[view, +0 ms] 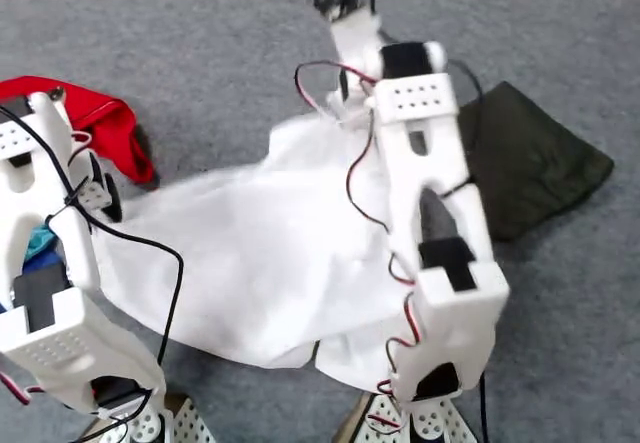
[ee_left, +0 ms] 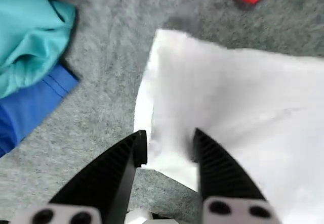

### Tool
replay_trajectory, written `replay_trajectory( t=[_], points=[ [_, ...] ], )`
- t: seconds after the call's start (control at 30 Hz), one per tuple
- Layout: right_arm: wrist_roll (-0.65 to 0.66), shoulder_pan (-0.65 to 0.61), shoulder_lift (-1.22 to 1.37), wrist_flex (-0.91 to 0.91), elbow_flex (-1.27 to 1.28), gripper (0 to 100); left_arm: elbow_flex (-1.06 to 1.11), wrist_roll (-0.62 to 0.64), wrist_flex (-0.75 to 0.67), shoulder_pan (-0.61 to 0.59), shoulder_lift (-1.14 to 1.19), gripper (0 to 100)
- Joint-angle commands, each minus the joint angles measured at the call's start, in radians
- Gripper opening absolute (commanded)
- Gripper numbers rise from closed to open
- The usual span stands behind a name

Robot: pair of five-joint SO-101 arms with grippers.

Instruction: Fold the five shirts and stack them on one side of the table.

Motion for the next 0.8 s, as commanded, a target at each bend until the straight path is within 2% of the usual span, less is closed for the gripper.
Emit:
replay_trajectory(
  t=[0.0,0.17,0.3,0.53,0.77],
  points=[
    [0.035,0.015,-0.151,-0.017,-0.145,0.5,-0.097,-0.003,0.017,-0.008,-0.051,21],
    [0.048,0.044,-0.208,-0.017,-0.236,0.5,-0.127,0.066,0.008,-0.008,-0.045,22],
    [0.048,0.059,-0.194,-0.020,-0.203,0.5,-0.118,0.133,-0.031,-0.006,-0.042,22],
    [0.048,0.101,-0.114,-0.138,0.053,0.5,-0.126,0.350,-0.144,0.029,-0.042,22],
    [0.040,0.182,-0.064,-0.442,0.394,0.5,-0.120,0.465,-0.310,0.175,-0.038,22]
  ],
)
